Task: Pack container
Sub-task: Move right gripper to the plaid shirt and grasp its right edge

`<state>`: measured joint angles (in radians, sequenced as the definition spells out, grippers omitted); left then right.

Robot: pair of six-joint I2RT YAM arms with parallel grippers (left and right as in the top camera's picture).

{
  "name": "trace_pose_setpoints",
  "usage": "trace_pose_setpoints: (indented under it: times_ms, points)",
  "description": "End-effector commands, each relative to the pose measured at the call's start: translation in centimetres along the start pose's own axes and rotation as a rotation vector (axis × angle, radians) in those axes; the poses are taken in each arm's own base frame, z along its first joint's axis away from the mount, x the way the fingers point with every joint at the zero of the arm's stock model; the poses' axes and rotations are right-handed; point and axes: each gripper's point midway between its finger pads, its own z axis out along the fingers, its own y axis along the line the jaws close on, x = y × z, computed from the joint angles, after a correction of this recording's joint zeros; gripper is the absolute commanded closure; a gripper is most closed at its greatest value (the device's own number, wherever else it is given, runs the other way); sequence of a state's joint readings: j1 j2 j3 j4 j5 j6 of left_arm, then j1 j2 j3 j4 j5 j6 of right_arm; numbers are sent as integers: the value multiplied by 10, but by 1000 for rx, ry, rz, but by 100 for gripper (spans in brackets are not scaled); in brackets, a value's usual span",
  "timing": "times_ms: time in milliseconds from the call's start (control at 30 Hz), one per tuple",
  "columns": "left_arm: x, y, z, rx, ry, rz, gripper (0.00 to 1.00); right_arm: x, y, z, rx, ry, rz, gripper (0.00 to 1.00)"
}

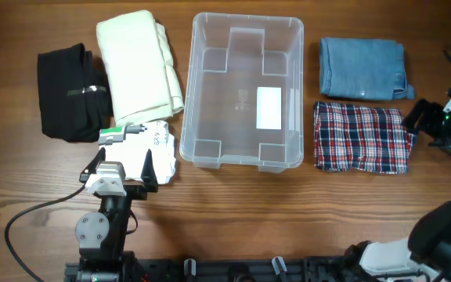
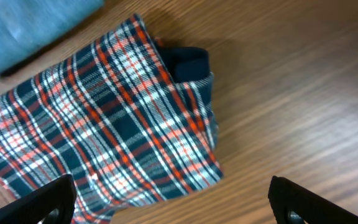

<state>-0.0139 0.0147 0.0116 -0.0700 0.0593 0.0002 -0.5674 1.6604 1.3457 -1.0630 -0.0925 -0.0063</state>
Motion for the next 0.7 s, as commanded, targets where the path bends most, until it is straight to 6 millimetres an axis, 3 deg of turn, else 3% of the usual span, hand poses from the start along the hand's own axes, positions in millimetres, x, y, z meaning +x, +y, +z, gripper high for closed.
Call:
trace_pose_setpoints:
  times_ms: [0, 267, 467, 667]
  points:
    - [3, -4, 0, 22, 9, 18, 0, -10, 6, 18, -51, 15, -44, 0]
    - [3, -4, 0, 22, 9, 18, 0, -15, 7, 56, -80, 42, -66, 0]
    - [3, -4, 0, 22, 9, 18, 0, 2, 4, 92, -86, 101, -59, 0]
    - [3, -4, 0, 22, 9, 18, 0, 14, 12, 114, -137, 147, -47, 0]
